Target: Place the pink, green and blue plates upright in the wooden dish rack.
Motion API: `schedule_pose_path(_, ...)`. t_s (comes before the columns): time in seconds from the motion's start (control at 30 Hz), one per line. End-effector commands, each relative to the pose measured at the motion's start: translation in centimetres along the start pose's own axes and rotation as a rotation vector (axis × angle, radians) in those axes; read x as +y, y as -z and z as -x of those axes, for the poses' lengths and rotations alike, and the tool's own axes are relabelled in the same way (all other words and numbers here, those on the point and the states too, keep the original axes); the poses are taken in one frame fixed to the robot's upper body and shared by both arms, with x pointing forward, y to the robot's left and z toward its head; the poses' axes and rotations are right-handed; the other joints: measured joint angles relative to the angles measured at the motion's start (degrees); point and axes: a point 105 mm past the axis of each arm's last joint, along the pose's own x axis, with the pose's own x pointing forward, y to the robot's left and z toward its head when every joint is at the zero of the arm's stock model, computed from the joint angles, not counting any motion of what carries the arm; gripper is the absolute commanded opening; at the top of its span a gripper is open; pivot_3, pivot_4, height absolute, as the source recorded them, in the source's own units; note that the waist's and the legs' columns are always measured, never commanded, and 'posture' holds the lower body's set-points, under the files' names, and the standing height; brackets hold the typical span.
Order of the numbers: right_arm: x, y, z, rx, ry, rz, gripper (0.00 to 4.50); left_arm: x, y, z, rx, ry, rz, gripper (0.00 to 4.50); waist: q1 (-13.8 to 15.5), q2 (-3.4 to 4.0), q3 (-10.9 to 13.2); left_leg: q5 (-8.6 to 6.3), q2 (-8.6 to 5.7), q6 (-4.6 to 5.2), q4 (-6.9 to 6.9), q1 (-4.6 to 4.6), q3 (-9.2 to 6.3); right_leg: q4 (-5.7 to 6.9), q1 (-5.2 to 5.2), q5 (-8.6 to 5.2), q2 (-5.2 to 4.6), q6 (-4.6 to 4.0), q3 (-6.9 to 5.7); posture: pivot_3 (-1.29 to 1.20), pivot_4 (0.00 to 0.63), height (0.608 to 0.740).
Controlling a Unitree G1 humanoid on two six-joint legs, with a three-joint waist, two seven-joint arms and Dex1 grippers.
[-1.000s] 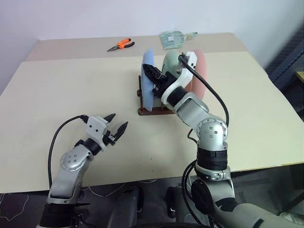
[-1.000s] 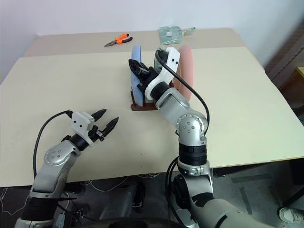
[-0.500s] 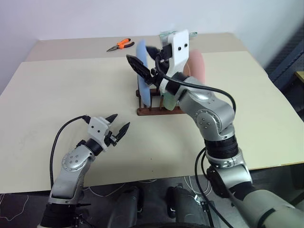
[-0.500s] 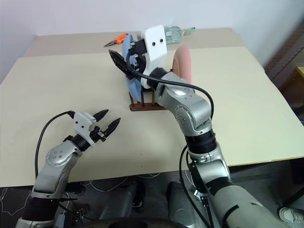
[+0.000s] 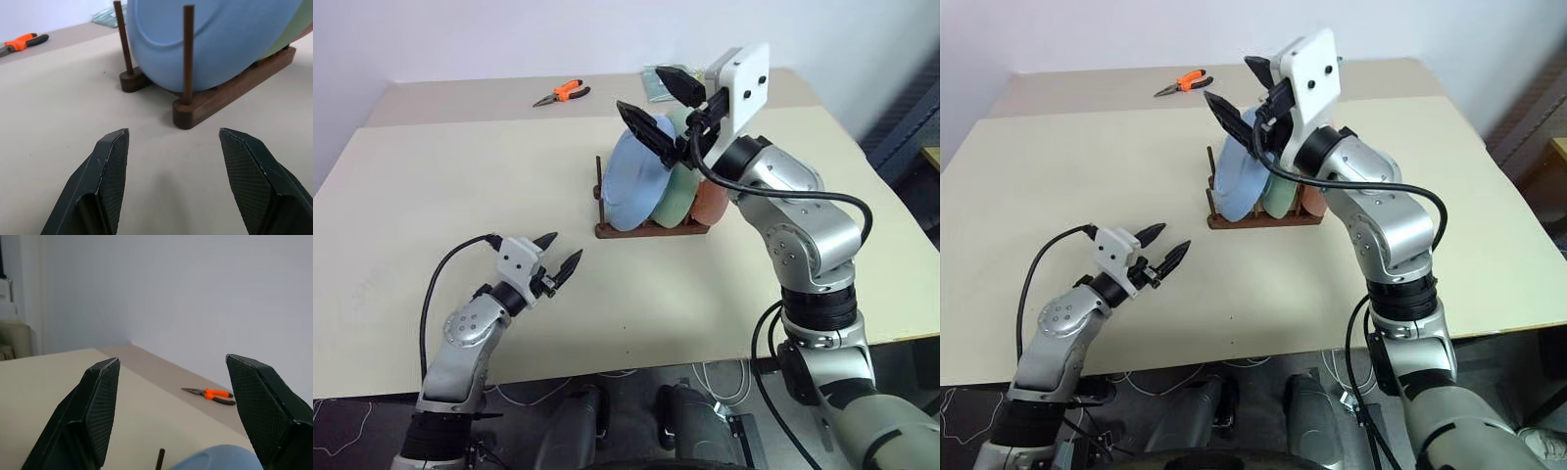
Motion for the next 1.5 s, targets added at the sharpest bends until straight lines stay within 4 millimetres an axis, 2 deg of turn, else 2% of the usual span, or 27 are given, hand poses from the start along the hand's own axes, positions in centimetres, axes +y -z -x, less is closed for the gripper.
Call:
schedule_pose_path(0.03,0.1,-1.6,0.8,-0.039,-0.012,0.064,3.50,0.1,-0.7,-0.2,-0.036,-0.001,-0.023,3.00,0.0,0.00,0.0,0.00,0.00,0.00,0.00,0.00,0.00,-0.01,0.00,0.00,0.00,0.00,0.00,0.00,0.150,0.740)
schedule_pose_path(0.1,0.6,-1.2,1.3,-0.010,-0.055,0.087,3.50,0.0,-0.7,-0.4,-0.039,0.003,-0.023,3.00,0.2,0.00,0.0,-0.01,0.00,0.00,0.00,0.00,0.00,-0.02,0.00,0.00,-0.01,0.00,0.00,0.00,0.150,0.740)
schedule_pose_path(0.17,1.0,-0.3,2.3,0.048,-0.109,0.134,2.98,0.0,-0.7,-0.4,-0.043,0.005,-0.023,3.00,0.2,0.00,0.0,-0.02,0.00,0.02,0.00,0.00,0.00,-0.04,0.02,0.00,-0.03,0.00,-0.01,0.00,0.150,0.740)
schedule_pose_path(0.27,1.1,1.7,4.1,0.182,-0.173,0.246,1.68,0.0,-0.7,-0.4,-0.045,0.013,-0.020,3.00,0.3,0.00,0.0,-0.04,-0.01,0.06,0.02,0.00,0.00,-0.10,0.06,0.00,-0.07,0.00,-0.02,0.00,0.150,0.740)
schedule_pose_path(0.37,1.1,3.5,5.9,0.301,-0.222,0.330,0.02,-0.2,-0.7,-0.5,-0.047,0.023,-0.018,3.00,0.3,-0.01,0.0,-0.05,-0.01,0.07,0.03,0.00,0.00,-0.13,0.08,-0.01,-0.09,-0.01,-0.03,0.00,0.150,0.740)
schedule_pose_path(0.47,1.1,4.6,6.8,0.363,-0.233,0.381,0.02,-0.4,-0.7,-0.6,-0.048,0.033,-0.015,3.00,0.1,-0.01,0.0,-0.05,0.00,0.07,0.03,0.00,0.00,-0.13,0.08,-0.01,-0.11,-0.01,-0.03,0.00,0.150,0.740)
schedule_pose_path(0.67,1.0,6.4,7.1,0.437,-0.240,0.464,0.02,-0.7,-0.6,-0.8,-0.049,0.054,-0.013,3.00,0.3,-0.01,0.0,-0.05,0.01,0.07,0.03,0.00,0.00,-0.17,0.09,-0.01,-0.12,-0.01,-0.05,0.00,0.150,0.740)
schedule_pose_path(0.87,1.9,7.1,5.9,0.427,-0.264,0.502,0.02,-1.0,-0.8,-0.8,-0.053,0.065,-0.011,3.00,0.3,-0.01,0.0,-0.07,0.00,0.09,0.06,0.00,-0.01,-0.21,0.12,0.00,-0.13,0.00,-0.06,0.00,0.150,0.740)
schedule_pose_path(1.03,2.9,6.1,4.5,0.362,-0.290,0.522,0.02,-1.3,-0.9,-0.6,-0.053,0.071,-0.008,3.00,0.3,-0.01,0.0,-0.06,0.01,0.09,0.06,0.00,-0.01,-0.20,0.12,0.00,-0.12,0.00,-0.07,0.00,0.150,0.740)
schedule_pose_path(1.33,1.3,6.1,6.9,0.466,-0.307,0.585,0.02,-1.7,-0.7,-0.4,-0.043,0.079,-0.005,3.00,1.4,-0.01,0.0,-0.10,0.00,0.13,0.10,0.00,-0.02,-0.32,0.19,0.00,-0.13,0.00,-0.11,0.00,0.150,0.740)
schedule_pose_path(1.5,0.4,6.7,7.7,0.529,-0.286,0.633,0.02,-2.8,-0.7,-0.4,-0.035,0.143,0.018,3.00,1.3,-0.01,0.0,-0.12,0.00,0.15,0.09,0.00,-0.02,-0.40,0.22,0.00,-0.13,-0.01,-0.11,0.00,0.150,0.740)
